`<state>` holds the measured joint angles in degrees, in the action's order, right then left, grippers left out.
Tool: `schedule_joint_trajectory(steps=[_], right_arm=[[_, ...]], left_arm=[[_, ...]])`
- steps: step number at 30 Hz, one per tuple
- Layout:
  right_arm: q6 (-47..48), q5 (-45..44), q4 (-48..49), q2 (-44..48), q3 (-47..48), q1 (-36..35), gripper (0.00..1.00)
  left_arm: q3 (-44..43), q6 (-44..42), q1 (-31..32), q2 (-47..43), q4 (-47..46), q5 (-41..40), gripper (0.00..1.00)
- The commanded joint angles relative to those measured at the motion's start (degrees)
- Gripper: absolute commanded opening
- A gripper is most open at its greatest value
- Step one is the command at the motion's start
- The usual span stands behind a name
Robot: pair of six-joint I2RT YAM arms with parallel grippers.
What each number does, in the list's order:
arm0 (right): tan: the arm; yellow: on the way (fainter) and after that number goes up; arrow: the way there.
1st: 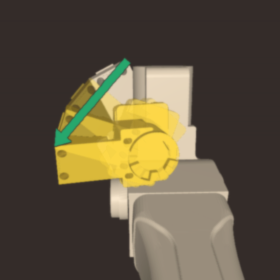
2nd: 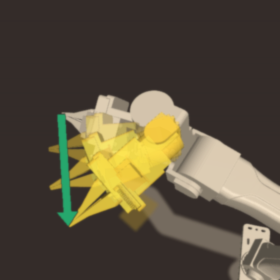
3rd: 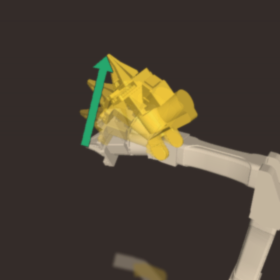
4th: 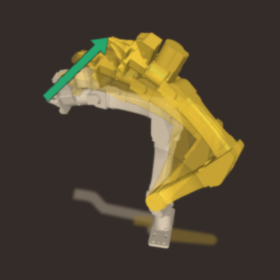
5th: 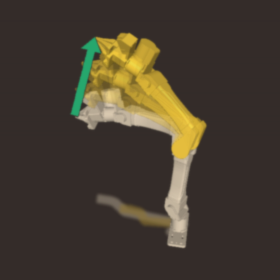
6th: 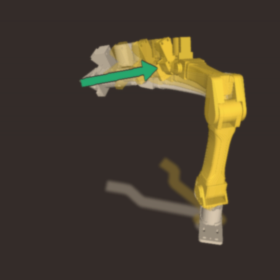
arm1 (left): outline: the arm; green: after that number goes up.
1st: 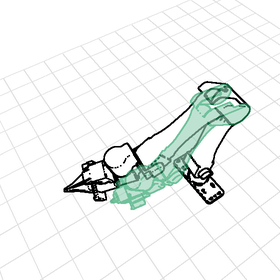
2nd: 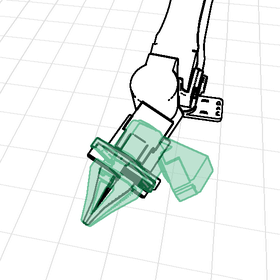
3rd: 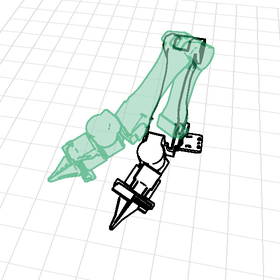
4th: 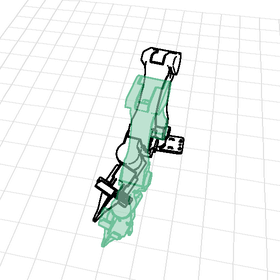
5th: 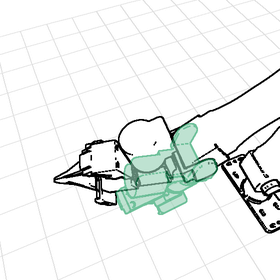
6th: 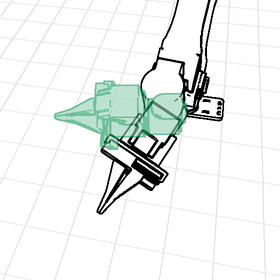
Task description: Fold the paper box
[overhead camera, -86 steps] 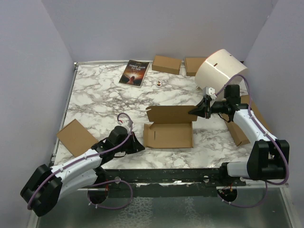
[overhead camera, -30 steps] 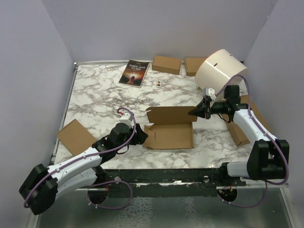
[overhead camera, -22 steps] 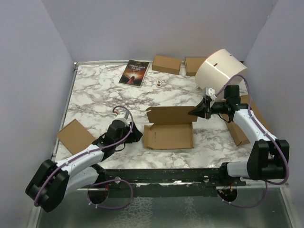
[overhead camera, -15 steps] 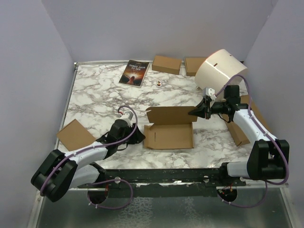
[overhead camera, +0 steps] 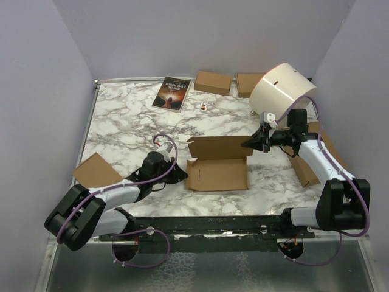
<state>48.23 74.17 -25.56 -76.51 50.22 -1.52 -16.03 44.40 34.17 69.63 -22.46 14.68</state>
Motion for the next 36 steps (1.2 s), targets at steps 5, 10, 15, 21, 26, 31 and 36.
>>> schedule_joint_trajectory(steps=[5, 10, 15, 21, 26, 31, 36], right_arm=[[-0.1, 1.7, 0.1, -0.7, 0.3, -0.2, 0.01], [0.2, 1.9, -0.2, -0.9, 0.3, -0.2, 0.01], [0.2, 2.0, -0.2, -0.9, 0.3, -0.2, 0.01], [0.5, 2.1, -0.3, -1.2, 0.3, -0.2, 0.01], [0.6, 1.9, -0.5, -1.3, 0.3, -0.2, 0.01], [-0.1, 0.1, 0.1, -1.2, 0.5, -0.2, 0.01], [-0.5, -0.6, 0.4, -1.2, 0.5, -0.2, 0.01]], left_arm=[[-0.5, 6.8, -0.1, 0.9, -5.4, 3.7, 0.00], [-1.1, 9.5, -0.1, 2.6, -7.4, 4.1, 0.00], [-1.6, 10.9, -0.1, 3.2, -8.3, 3.9, 0.00], [-2.1, 13.4, -0.2, 3.5, -7.5, 1.8, 0.00], [-2.3, 14.4, -0.3, 3.9, -7.7, 1.7, 0.00], [-4.8, 7.2, -0.4, 3.1, 0.1, 1.6, 0.13], [-5.8, 1.7, -0.5, -1.7, 9.9, -2.4, 0.23]])
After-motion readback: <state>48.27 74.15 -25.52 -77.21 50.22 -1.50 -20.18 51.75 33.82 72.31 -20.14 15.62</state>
